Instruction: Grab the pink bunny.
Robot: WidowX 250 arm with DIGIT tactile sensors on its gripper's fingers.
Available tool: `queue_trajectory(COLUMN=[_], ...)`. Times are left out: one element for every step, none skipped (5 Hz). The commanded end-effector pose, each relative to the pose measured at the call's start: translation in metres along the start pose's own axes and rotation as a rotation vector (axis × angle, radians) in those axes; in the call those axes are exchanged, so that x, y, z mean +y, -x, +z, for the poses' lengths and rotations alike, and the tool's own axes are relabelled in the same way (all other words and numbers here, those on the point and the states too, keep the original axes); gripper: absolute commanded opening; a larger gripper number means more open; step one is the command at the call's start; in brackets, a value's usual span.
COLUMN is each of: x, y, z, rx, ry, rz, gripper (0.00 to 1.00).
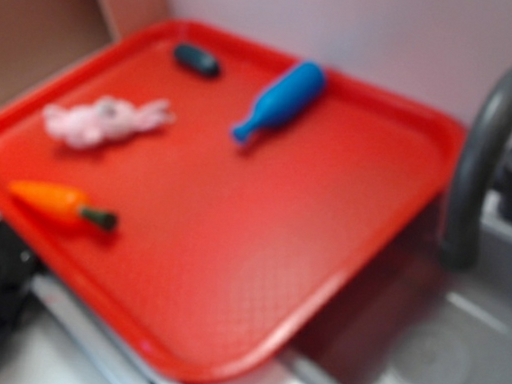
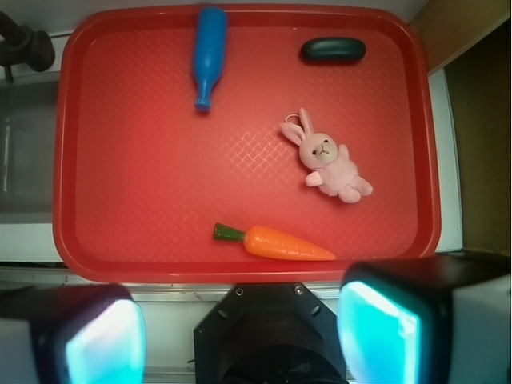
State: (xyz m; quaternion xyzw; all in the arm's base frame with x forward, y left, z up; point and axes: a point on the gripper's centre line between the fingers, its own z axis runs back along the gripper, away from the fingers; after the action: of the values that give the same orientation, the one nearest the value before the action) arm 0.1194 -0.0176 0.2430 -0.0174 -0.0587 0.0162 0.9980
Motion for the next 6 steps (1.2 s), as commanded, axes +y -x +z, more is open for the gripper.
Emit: queue_trajectory(x=[0.000, 0.031, 0.046, 0.065, 0.080, 0.096], y=[0.000, -0.024, -0.042, -0.058, -0.065, -0.073], z=[0.000, -0.021, -0.037, -0.057, -0.078, -0.106], rx=[0.000, 0.011, -0.023, -0.034, 0.003, 0.045], ry=[0.000, 0.067, 0.098, 0.107, 0.026, -0.033], rz=[0.000, -0.244, -0.438, -0.538, -0.507, -0.487], gripper=[1.00, 1.00, 1.00, 1.00, 1.00, 1.00])
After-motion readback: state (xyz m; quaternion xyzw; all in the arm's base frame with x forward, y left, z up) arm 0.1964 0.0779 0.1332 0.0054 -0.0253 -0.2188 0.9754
